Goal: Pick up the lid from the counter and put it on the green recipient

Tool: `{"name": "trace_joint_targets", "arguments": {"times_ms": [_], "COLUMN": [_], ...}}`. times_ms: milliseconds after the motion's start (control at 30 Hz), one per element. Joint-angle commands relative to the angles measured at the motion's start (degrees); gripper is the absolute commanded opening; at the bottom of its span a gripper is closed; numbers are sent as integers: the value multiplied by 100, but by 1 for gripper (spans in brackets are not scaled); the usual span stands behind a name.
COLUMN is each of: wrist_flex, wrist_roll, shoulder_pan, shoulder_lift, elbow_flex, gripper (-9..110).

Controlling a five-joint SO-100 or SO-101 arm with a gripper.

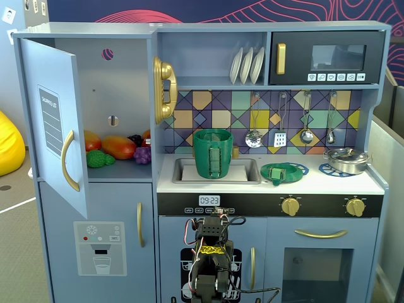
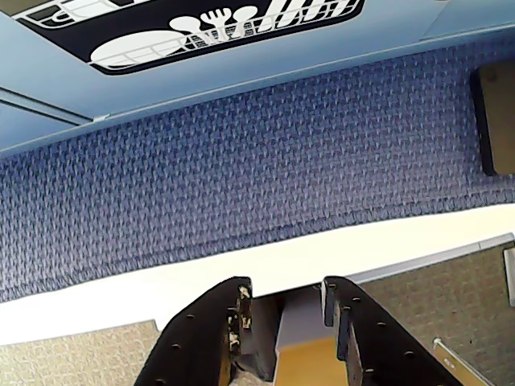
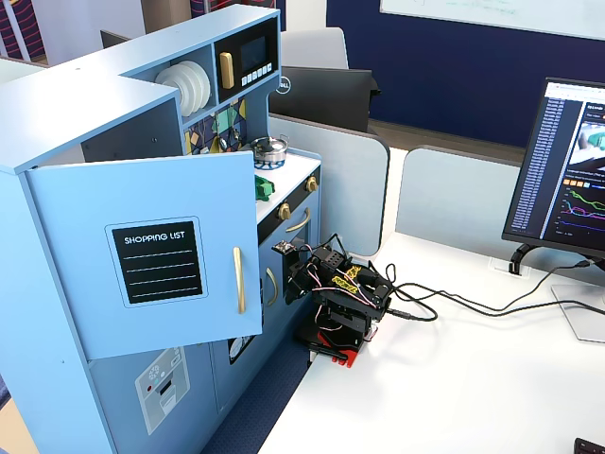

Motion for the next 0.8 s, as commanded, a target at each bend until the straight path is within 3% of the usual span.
{"name": "trace_joint_targets", "arguments": {"times_ms": [0, 433, 567, 767], "wrist_flex": [1037, 940, -589, -2593], "wrist_roll": [35, 35, -167, -800], "shoulder_pan": [-387, -360, 202, 1327], "shoulder_lift": [-35, -35, -176, -1951], "elbow_flex": [132, 114, -229, -2558], "gripper": [0, 0, 0, 0]}}
